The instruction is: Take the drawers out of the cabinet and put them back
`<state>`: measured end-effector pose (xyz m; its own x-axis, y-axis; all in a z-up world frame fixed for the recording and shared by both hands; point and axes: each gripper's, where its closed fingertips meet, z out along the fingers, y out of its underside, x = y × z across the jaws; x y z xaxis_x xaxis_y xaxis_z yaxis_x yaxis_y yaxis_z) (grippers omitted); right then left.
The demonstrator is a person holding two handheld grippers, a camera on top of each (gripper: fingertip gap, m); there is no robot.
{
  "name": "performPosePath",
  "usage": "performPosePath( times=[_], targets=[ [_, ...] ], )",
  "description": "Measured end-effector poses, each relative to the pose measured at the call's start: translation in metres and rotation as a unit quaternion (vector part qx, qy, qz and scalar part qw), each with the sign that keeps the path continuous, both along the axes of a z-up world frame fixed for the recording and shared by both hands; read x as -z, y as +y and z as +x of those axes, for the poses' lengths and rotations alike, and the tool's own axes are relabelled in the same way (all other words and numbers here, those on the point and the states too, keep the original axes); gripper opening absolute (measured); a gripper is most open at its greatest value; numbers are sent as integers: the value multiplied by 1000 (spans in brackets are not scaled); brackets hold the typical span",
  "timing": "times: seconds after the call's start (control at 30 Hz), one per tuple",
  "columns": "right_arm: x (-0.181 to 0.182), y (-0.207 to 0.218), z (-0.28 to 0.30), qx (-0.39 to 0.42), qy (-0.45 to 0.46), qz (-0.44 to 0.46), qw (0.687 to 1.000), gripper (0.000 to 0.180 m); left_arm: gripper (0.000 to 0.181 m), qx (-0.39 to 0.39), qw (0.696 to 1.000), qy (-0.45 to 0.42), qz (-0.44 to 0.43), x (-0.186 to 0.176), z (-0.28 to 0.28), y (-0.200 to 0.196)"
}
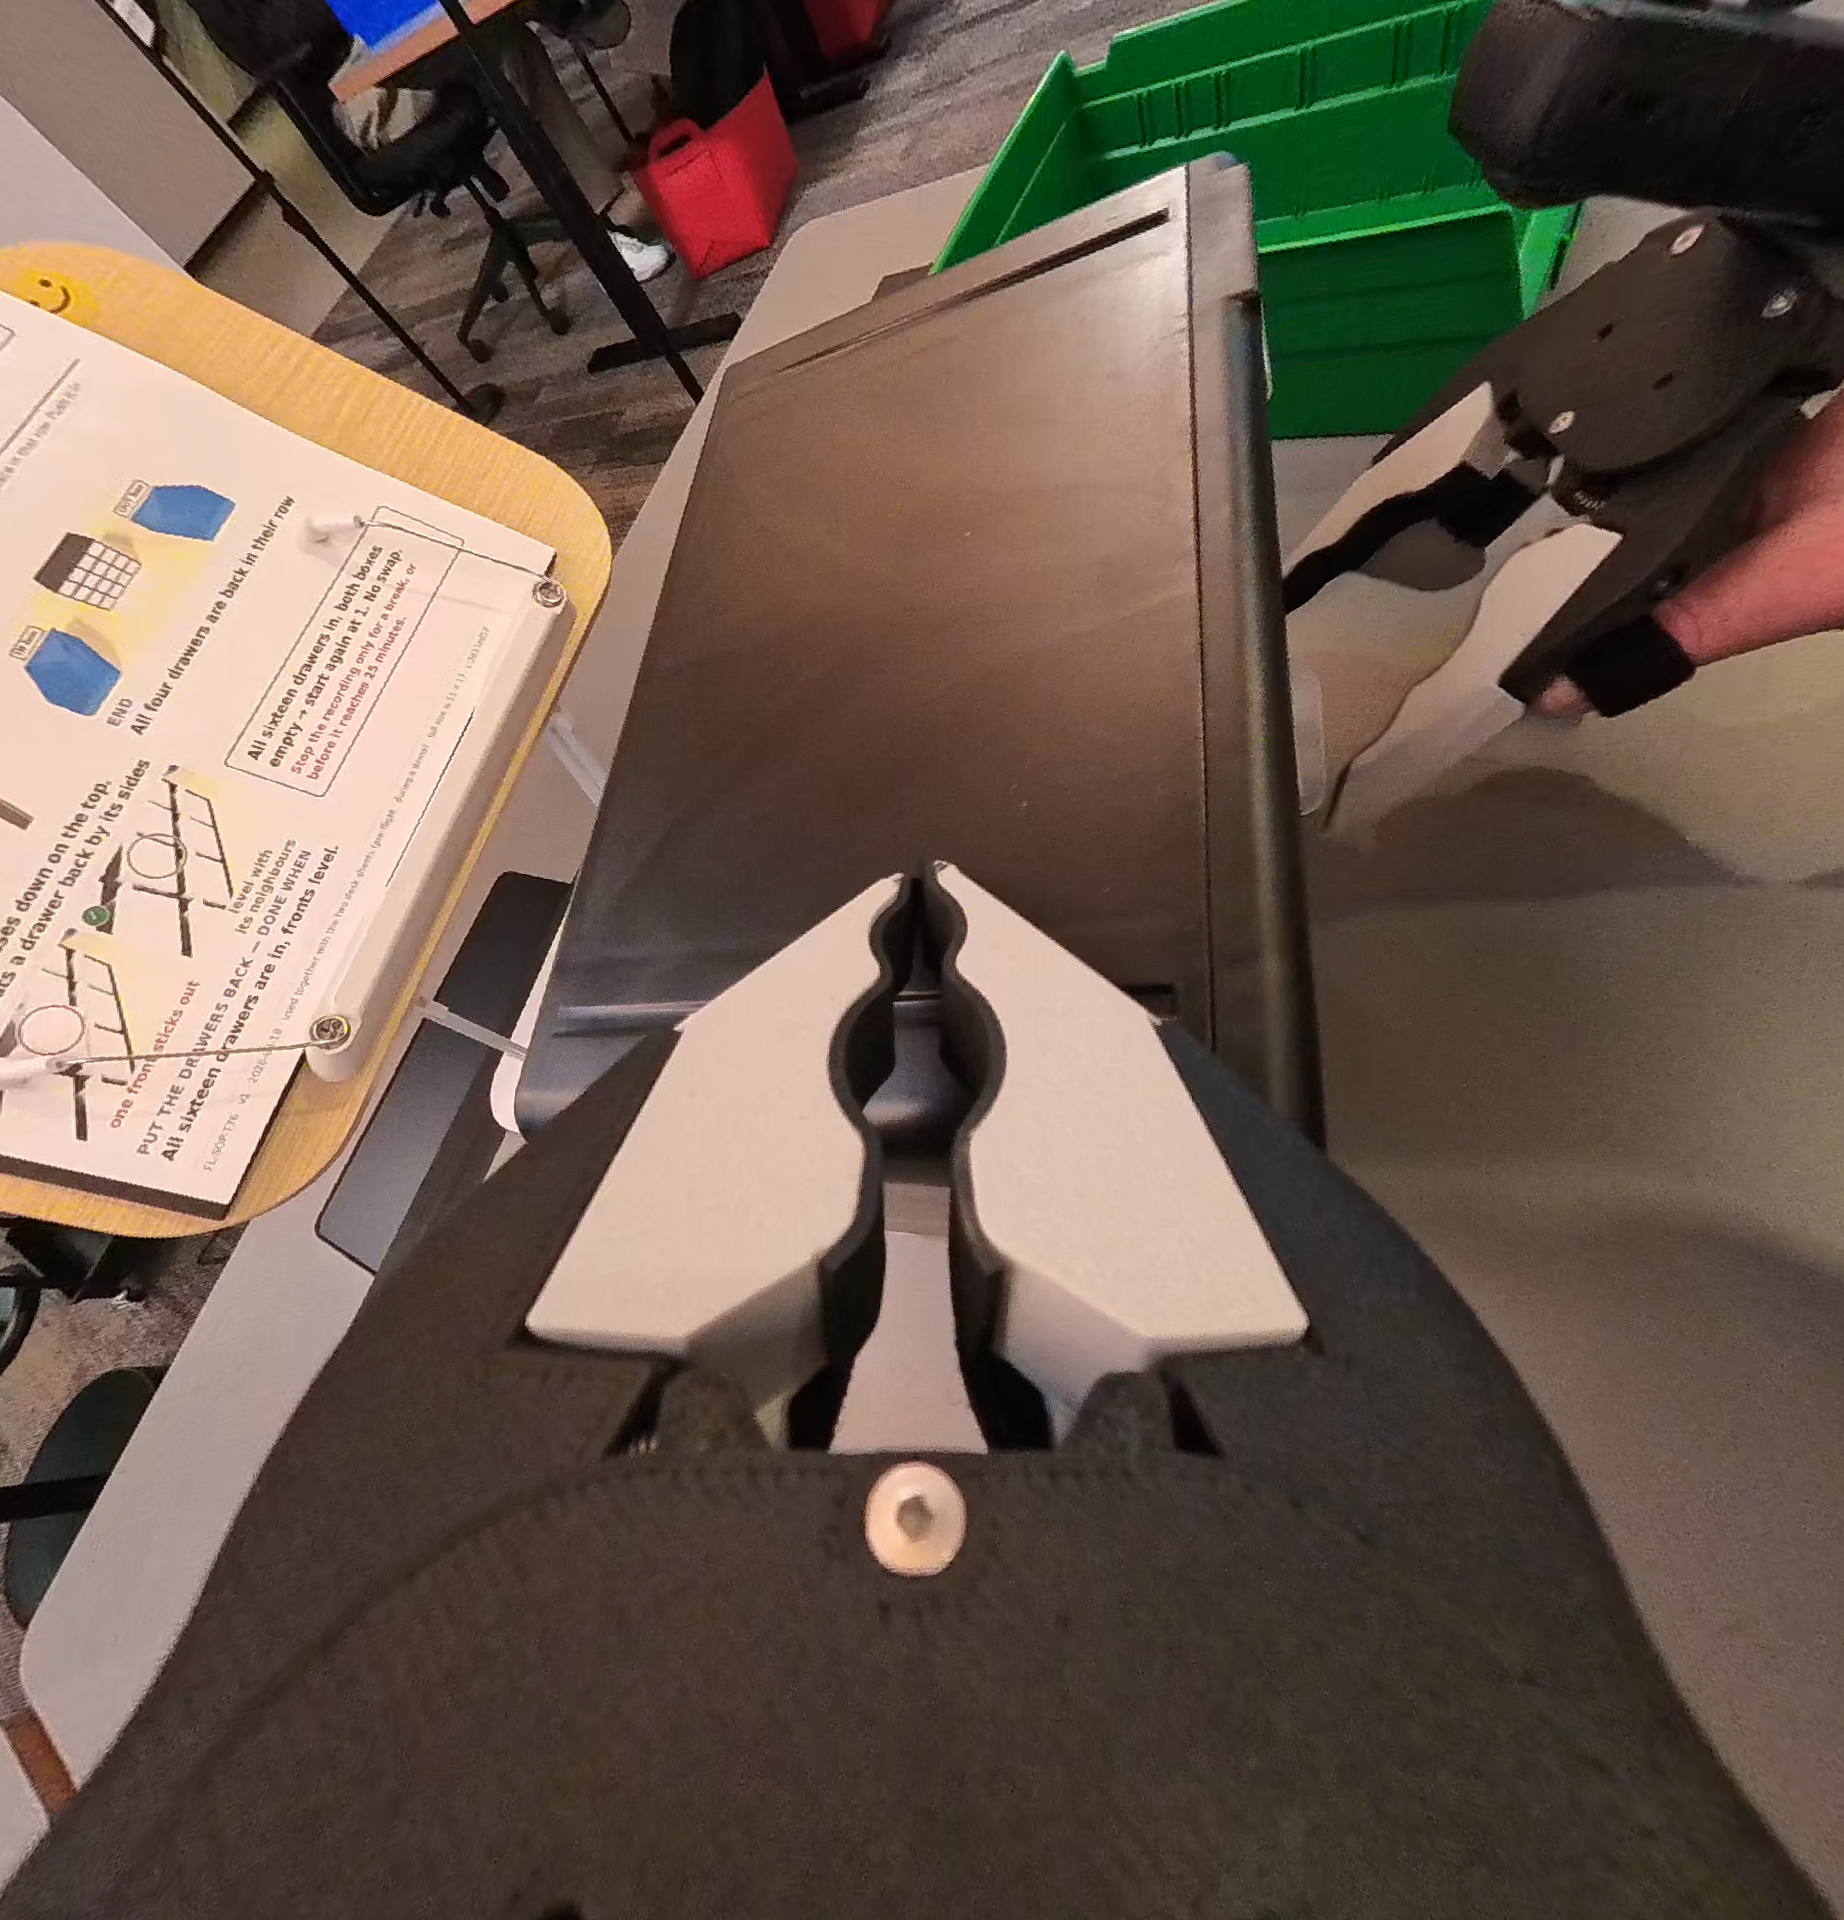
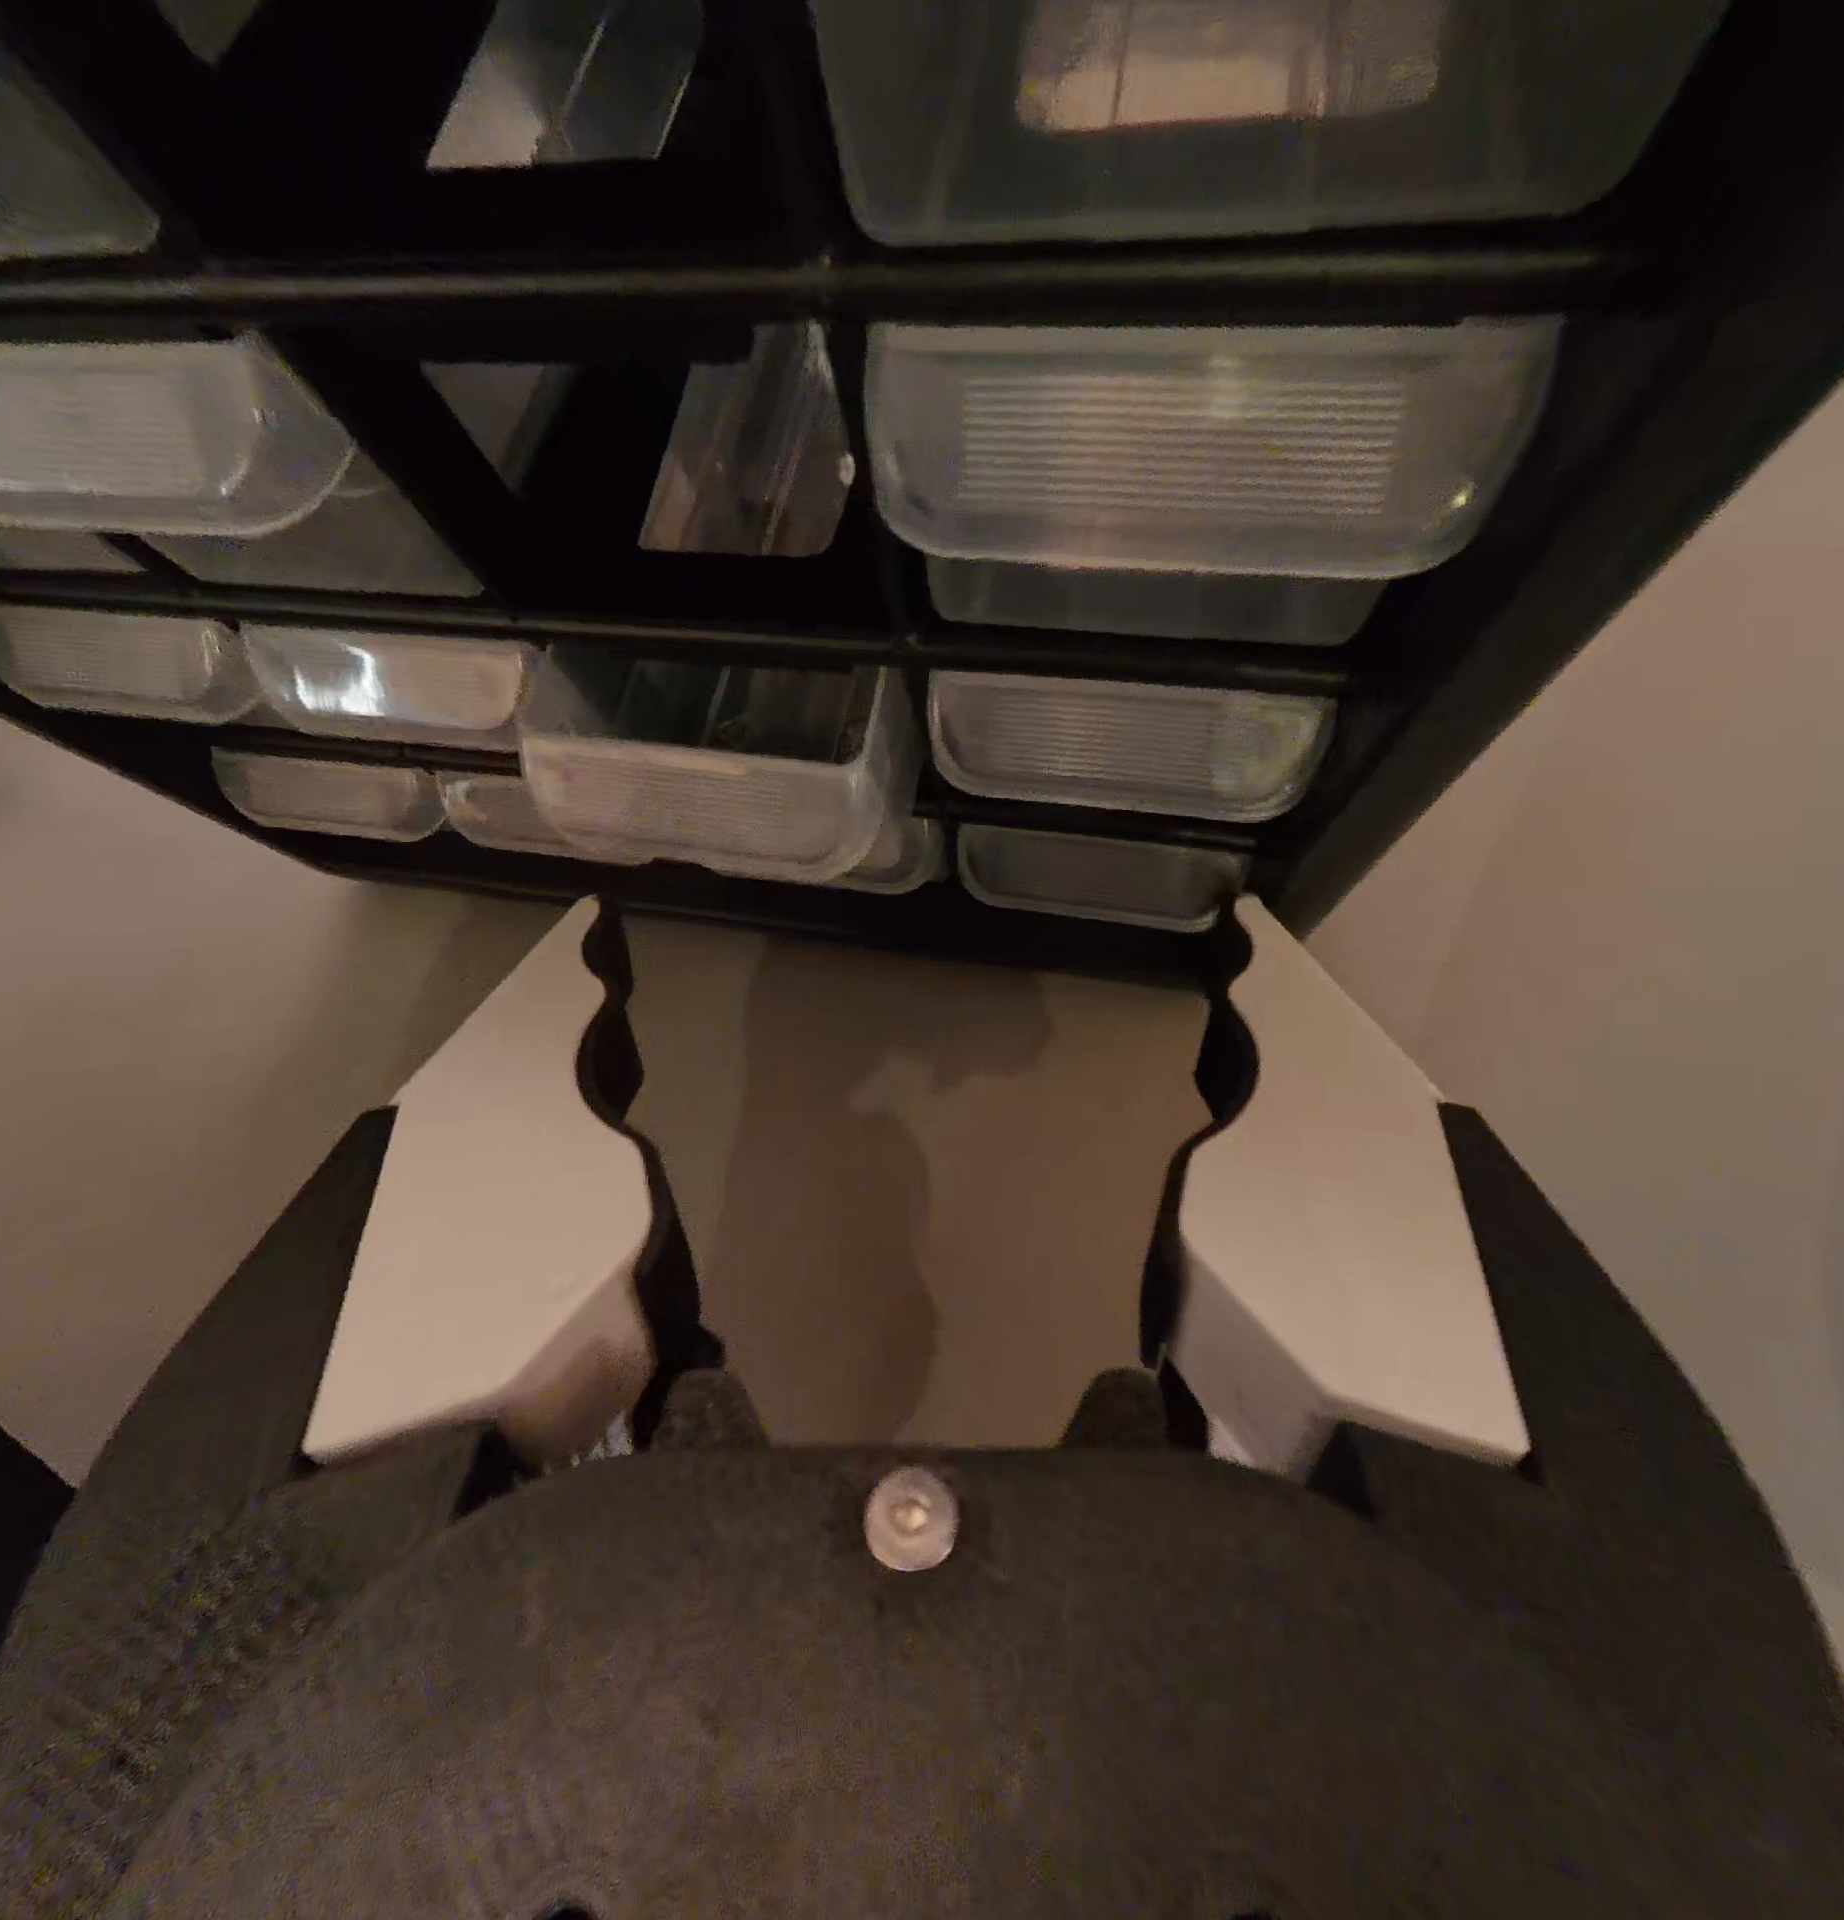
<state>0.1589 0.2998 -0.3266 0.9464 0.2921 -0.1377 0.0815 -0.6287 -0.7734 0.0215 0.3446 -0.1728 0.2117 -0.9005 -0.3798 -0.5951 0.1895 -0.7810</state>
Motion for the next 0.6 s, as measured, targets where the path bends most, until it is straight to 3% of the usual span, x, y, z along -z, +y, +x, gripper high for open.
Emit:
performPosePath(
  times=[0.07, 0.27, 0.53, 0.6],
  targets=[
    [-3, -5, 5, 2, 4, 3, 1000, 109, 0, -2, 1000, 3, 3, 0, 0, 0],
    [-12, 12, 35, 52, -17, 51, 997, 129, 0, -1, 1000, 3, 3, 0, 0, 0],
    [-8, 24, 32, 64, 13, 57, 996, 123, 0, 1, 1000, 10, 5, 0, -1, 1],
    [-10, 22, 32, 57, 19, 54, 997, 123, 11, 1, 1000, 28, 12, -3, -9, 2]
  ],
)
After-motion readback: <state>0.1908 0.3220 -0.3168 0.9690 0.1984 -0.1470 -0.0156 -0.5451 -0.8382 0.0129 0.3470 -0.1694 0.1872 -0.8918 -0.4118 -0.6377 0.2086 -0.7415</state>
